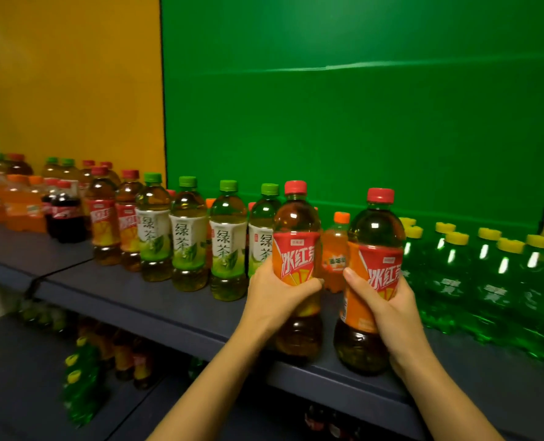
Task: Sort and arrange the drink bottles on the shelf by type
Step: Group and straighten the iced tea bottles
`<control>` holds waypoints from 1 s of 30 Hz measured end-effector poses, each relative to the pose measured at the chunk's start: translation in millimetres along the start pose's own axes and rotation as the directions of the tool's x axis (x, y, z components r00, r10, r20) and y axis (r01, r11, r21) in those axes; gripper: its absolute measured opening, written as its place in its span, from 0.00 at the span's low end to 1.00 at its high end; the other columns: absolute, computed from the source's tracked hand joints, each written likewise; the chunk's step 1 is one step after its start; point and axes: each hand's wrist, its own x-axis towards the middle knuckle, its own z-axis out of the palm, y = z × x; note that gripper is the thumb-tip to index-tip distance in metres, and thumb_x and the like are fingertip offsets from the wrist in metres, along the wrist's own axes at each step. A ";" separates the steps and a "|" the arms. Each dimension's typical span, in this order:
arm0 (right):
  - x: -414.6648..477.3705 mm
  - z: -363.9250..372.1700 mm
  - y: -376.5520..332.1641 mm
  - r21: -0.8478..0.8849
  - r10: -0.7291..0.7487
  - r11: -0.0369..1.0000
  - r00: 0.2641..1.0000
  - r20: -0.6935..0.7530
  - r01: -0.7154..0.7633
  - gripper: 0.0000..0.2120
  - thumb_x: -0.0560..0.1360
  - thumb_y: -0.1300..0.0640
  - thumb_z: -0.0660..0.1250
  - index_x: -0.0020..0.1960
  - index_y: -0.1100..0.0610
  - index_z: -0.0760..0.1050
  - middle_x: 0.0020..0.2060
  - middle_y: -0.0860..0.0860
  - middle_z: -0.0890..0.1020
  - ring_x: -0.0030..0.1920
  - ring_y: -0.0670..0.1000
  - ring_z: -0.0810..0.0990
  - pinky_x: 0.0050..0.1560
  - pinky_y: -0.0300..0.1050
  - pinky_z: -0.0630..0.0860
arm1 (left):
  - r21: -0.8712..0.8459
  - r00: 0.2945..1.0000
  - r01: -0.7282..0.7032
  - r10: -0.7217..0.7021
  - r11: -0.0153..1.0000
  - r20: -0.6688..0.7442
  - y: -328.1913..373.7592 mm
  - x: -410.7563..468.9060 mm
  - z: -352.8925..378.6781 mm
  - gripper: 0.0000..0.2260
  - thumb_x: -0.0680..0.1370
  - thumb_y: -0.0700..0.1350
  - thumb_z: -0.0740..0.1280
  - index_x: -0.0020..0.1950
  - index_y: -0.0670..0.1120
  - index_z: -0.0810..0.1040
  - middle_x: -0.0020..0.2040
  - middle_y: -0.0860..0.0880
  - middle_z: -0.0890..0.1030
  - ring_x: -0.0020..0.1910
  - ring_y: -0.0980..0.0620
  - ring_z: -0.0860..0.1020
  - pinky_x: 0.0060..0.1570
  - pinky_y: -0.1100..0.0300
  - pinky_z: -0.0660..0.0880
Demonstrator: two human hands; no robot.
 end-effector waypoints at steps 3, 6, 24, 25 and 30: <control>-0.2 31.4 -3.3 0.053 0.002 0.999 0.996 0.088 -0.006 0.21 0.59 0.49 0.71 0.51 0.46 0.73 0.47 0.49 0.82 0.48 0.49 0.81 0.48 0.43 0.76 | -0.017 0.997 -0.026 0.025 1.000 -0.067 10.1 -9.2 -40.8 0.19 0.65 0.42 0.77 0.47 0.56 0.72 0.48 0.53 0.80 0.49 0.53 0.79 0.51 0.56 0.77; -3.5 69.2 -3.2 0.100 -0.013 0.995 0.987 0.161 -0.003 0.22 0.59 0.49 0.71 0.53 0.46 0.73 0.48 0.49 0.82 0.48 0.48 0.81 0.47 0.42 0.76 | 0.006 0.988 -0.047 0.048 0.999 -0.150 14.1 -18.9 -87.5 0.18 0.65 0.41 0.76 0.47 0.55 0.72 0.47 0.53 0.80 0.48 0.54 0.79 0.49 0.57 0.77; -31.1 353.5 19.2 0.148 -0.016 0.989 0.952 0.305 -0.030 0.28 0.58 0.45 0.72 0.57 0.48 0.73 0.50 0.46 0.82 0.50 0.45 0.81 0.47 0.37 0.75 | 0.191 0.929 0.037 0.037 0.981 -0.369 -43.0 -34.0 -386.2 0.18 0.62 0.47 0.79 0.45 0.52 0.74 0.42 0.48 0.81 0.42 0.49 0.80 0.42 0.55 0.76; -30.2 367.3 19.8 0.137 -0.010 0.990 0.951 0.310 -0.034 0.28 0.58 0.45 0.72 0.57 0.47 0.73 0.51 0.46 0.82 0.50 0.44 0.81 0.47 0.37 0.76 | 0.185 0.925 0.043 0.031 0.982 -0.378 -47.0 -33.2 -398.2 0.20 0.60 0.50 0.80 0.45 0.52 0.74 0.42 0.48 0.81 0.42 0.49 0.80 0.41 0.56 0.76; -16.4 433.4 28.8 0.086 -0.024 0.996 0.949 0.316 -0.003 0.25 0.65 0.50 0.74 0.60 0.49 0.71 0.51 0.47 0.81 0.51 0.46 0.80 0.52 0.42 0.77 | 0.187 0.915 0.053 0.027 0.981 -0.403 -69.0 -15.1 -450.8 0.20 0.62 0.47 0.79 0.47 0.53 0.73 0.44 0.48 0.81 0.44 0.49 0.80 0.41 0.57 0.76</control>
